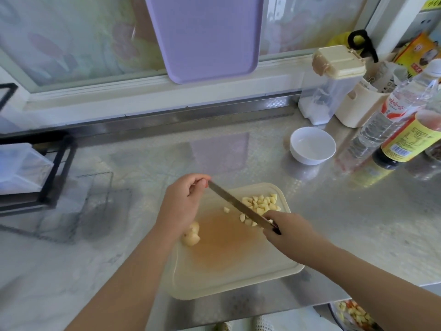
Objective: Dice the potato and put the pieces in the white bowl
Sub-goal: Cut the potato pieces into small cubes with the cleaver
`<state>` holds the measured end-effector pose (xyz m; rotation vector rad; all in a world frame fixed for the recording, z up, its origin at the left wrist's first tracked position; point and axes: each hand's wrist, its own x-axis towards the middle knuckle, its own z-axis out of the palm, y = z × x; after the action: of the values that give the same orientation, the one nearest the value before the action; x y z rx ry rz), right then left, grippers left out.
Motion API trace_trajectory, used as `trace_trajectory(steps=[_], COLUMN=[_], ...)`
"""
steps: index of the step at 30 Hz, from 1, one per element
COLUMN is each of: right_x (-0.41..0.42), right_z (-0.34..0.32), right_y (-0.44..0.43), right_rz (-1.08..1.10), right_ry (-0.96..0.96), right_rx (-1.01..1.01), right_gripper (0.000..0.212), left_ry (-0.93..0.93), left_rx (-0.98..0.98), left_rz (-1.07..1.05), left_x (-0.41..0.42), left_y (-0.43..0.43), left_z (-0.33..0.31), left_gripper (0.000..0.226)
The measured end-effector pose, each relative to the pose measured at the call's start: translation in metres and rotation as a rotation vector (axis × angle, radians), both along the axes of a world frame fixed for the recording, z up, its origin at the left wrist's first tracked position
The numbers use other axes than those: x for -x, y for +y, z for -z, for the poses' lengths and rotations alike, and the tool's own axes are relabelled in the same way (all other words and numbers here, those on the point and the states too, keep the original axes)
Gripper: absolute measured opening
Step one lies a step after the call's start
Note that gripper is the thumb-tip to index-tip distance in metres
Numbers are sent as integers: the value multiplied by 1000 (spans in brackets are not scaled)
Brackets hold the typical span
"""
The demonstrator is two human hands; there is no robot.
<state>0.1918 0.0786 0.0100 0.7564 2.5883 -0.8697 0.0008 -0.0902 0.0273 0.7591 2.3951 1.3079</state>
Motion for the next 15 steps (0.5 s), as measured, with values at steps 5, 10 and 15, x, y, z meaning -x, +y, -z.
trace_trajectory(steps=[5, 10, 15], right_x=[18, 20, 13], right_z=[7, 23, 31], right_y=[-31, -55, -58], right_rz=[62, 89, 188], right_ry=[11, 40, 42], right_rx=[170, 206, 131], right_gripper=[12, 12, 11], left_ry=[143, 217, 281], left_rx=[347, 547, 629], left_rz=[139, 182, 210], left_x=[1, -10, -23], left_y=[-45, -71, -74], left_z=[23, 36, 45], left_gripper=[13, 30, 37])
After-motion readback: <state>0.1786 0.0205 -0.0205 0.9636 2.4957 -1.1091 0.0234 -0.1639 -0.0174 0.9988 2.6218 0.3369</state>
